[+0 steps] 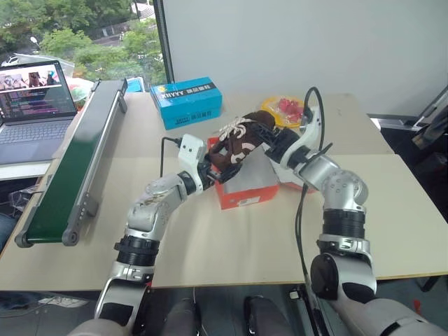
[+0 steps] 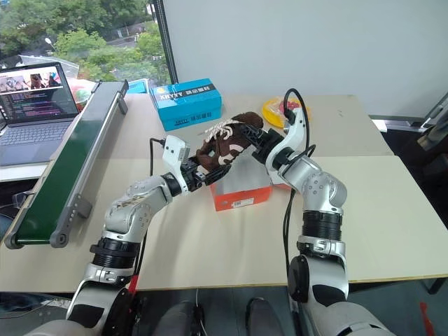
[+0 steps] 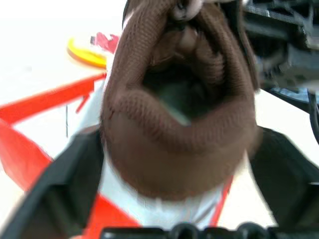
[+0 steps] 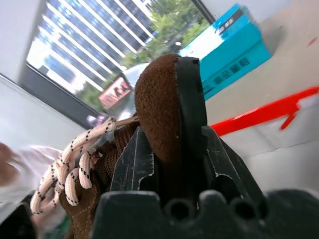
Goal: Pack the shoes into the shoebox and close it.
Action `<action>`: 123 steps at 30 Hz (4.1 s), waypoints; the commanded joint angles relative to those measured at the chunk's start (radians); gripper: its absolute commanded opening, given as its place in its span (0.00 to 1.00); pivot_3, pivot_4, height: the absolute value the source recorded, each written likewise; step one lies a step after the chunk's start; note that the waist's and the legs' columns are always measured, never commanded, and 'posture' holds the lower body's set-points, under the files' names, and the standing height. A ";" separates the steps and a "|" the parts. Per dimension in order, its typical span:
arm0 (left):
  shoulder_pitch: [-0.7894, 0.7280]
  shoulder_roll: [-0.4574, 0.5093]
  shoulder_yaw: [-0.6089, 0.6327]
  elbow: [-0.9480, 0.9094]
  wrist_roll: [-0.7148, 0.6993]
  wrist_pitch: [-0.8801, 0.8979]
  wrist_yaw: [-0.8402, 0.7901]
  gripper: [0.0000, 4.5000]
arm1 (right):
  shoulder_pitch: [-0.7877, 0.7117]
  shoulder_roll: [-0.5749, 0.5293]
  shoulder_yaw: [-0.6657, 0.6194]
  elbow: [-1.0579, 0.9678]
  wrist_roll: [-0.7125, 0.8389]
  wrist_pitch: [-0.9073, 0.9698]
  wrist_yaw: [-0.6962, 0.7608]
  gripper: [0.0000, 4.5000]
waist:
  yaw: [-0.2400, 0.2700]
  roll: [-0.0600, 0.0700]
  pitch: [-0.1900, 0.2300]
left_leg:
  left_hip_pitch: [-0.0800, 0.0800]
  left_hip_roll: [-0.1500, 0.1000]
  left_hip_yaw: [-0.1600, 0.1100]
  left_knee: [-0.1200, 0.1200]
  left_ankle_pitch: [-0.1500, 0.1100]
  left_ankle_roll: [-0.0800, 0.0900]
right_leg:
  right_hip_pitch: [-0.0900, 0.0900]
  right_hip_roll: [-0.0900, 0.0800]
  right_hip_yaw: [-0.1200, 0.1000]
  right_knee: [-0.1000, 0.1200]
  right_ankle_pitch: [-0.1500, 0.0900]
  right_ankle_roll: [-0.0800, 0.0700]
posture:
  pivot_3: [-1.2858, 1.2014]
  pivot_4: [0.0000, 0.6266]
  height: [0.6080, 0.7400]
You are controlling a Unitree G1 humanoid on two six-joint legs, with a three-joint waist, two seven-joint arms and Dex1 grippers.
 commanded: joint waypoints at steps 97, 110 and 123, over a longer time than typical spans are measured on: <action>0.165 0.306 0.448 0.060 0.099 -0.073 0.348 1.00 | 0.022 0.113 0.454 0.163 -0.562 -0.552 0.452 0.99 | 0.003 0.000 0.001 | 0.006 0.001 0.003 -0.002 0.001 -0.002 | 0.002 -0.001 -0.001 0.001 0.001 -0.002 | 0.52 0.24 1.00; 0.085 0.434 0.480 0.338 0.082 -0.137 0.256 1.00 | 0.071 0.075 0.457 0.096 -0.563 -0.545 0.456 0.99 | -0.003 0.000 0.001 | 0.006 0.001 0.003 -0.002 0.001 -0.002 | 0.002 -0.002 -0.001 0.002 0.001 -0.002 | 0.52 0.24 1.00; -0.182 0.577 0.388 0.772 0.176 -0.347 0.125 1.00 | 0.078 0.059 0.470 0.070 -0.568 -0.517 0.447 0.99 | 0.002 0.000 0.000 | 0.006 0.001 0.008 -0.002 0.001 -0.002 | 0.002 -0.001 -0.003 0.002 0.001 -0.002 | 0.52 0.24 1.00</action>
